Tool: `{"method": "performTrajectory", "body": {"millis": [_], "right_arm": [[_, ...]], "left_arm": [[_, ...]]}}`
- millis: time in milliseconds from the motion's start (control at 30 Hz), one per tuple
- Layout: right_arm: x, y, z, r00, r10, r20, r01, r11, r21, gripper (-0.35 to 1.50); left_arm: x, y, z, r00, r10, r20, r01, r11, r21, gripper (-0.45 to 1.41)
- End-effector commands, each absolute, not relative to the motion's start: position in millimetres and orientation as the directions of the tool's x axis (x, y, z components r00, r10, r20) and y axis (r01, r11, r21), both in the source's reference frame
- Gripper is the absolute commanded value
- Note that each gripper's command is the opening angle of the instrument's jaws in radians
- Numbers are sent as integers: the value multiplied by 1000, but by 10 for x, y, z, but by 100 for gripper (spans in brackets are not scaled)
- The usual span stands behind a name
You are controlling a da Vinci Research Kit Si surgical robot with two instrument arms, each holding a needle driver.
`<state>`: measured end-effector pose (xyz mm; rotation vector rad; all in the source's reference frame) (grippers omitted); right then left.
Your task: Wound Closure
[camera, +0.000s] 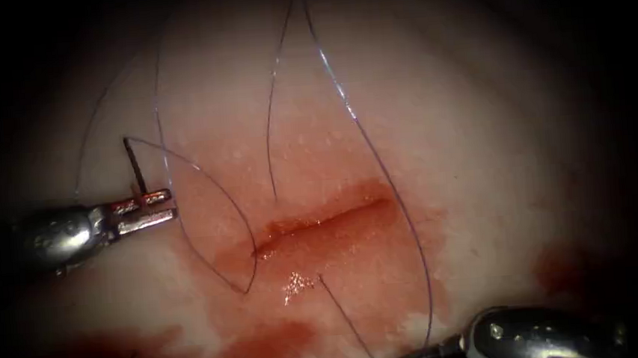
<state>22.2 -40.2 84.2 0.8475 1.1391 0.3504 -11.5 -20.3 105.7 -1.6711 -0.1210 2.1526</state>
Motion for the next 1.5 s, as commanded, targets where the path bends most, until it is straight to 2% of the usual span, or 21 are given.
{"method": "performTrajectory", "body": {"millis": [33,267,333,367,433,500,600,767,1100,1233,1367,1500], "right_arm": [[230,-405,828,407,632,-659,188,648,738,-35],[221,-422,782,411,554,-724,407,599,689,-35],[223,-419,776,363,500,-787,423,664,617,-35],[224,-415,776,347,488,-801,401,694,597,-28],[227,-400,788,317,463,-828,313,773,552,108],[224,-388,803,309,443,-842,270,808,524,121],[218,-374,827,341,425,-838,233,826,514,121],[215,-358,887,399,412,-819,145,854,500,109],[266,-365,942,420,409,-810,68,876,477,93],[280,-364,948,417,410,-811,67,876,477,69],[283,-367,961,419,403,-814,75,878,474,34],[286,-370,976,422,394,-816,78,881,466,24]], "left_arm": [[-120,-205,1063,-197,371,-908,-264,-912,-315,-45],[-118,-204,1064,-196,370,-908,-262,-912,-315,-45],[-117,-204,1064,-196,370,-908,-262,-912,-315,-45],[-117,-204,1064,-196,370,-908,-261,-912,-315,-45],[-117,-204,1064,-196,370,-908,-262,-912,-315,-45],[-117,-204,1064,-196,370,-908,-262,-912,-315,-45],[-117,-204,1064,-196,370,-908,-261,-912,-315,-45],[-117,-204,1065,-196,369,-908,-261,-913,-314,-45],[-118,-205,1066,-200,369,-908,-262,-913,-313,-45],[-118,-205,1066,-198,374,-906,-263,-911,-318,-45],[-119,-206,1066,-199,374,-906,-264,-911,-318,-45],[-119,-206,1066,-199,374,-906,-264,-911,-318,-45]]}}
